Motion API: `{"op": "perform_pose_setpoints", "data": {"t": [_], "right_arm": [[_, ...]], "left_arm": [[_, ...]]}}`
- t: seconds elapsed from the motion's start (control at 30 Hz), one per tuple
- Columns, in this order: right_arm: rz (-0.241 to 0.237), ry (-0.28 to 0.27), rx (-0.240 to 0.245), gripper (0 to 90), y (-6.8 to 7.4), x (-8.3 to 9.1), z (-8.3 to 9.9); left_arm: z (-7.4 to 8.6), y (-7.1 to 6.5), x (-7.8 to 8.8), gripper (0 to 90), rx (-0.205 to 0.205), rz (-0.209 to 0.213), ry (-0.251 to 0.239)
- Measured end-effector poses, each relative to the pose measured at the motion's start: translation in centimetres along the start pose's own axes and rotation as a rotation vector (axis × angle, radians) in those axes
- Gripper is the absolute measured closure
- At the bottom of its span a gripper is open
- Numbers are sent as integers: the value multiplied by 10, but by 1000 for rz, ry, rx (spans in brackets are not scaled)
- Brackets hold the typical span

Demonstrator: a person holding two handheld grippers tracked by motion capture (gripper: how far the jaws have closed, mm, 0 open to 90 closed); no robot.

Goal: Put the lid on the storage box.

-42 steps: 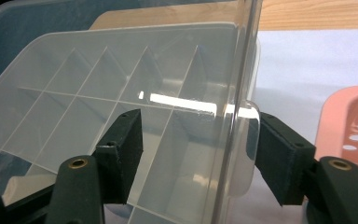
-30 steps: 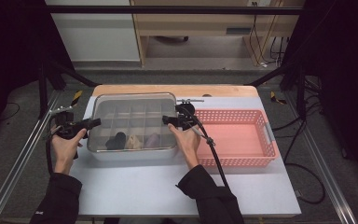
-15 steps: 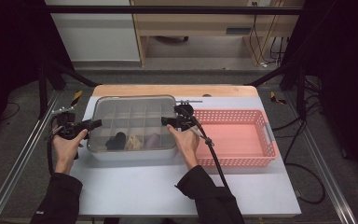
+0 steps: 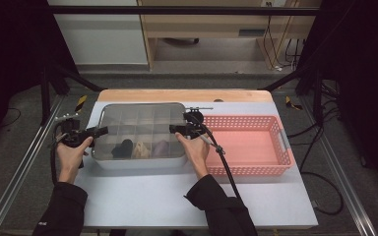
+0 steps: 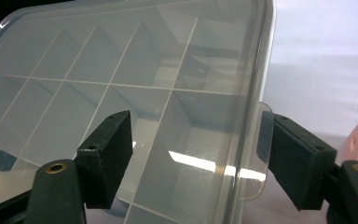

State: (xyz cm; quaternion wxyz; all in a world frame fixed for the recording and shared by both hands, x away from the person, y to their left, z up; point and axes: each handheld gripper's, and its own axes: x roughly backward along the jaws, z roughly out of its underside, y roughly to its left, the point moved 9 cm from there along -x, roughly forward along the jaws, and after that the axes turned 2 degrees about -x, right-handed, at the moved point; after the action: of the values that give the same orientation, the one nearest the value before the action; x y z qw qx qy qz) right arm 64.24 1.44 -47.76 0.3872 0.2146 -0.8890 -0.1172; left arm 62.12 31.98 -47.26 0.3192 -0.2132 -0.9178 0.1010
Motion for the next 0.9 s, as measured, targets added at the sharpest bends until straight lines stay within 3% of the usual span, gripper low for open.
{"op": "perform_pose_setpoints", "data": {"t": [0.13,0.27,0.33,0.5,0.77,0.9], "right_arm": [[-2,-5,1,262,0,0,-1],[2,-30,4,225,0,1,-3],[8,-61,13,222,0,4,-7],[3,-80,23,210,0,12,-11],[-3,-122,58,214,-2,30,-19],[-10,-146,96,271,0,46,-23]], "left_arm": [[1,0,0,384,0,4,7],[-1,2,4,360,-40,-46,2],[-3,4,8,356,-28,-43,-12],[-8,3,20,353,-28,-37,-49],[-13,-14,38,370,-67,-8,-91],[-12,-30,45,409,-104,21,-96]]}}
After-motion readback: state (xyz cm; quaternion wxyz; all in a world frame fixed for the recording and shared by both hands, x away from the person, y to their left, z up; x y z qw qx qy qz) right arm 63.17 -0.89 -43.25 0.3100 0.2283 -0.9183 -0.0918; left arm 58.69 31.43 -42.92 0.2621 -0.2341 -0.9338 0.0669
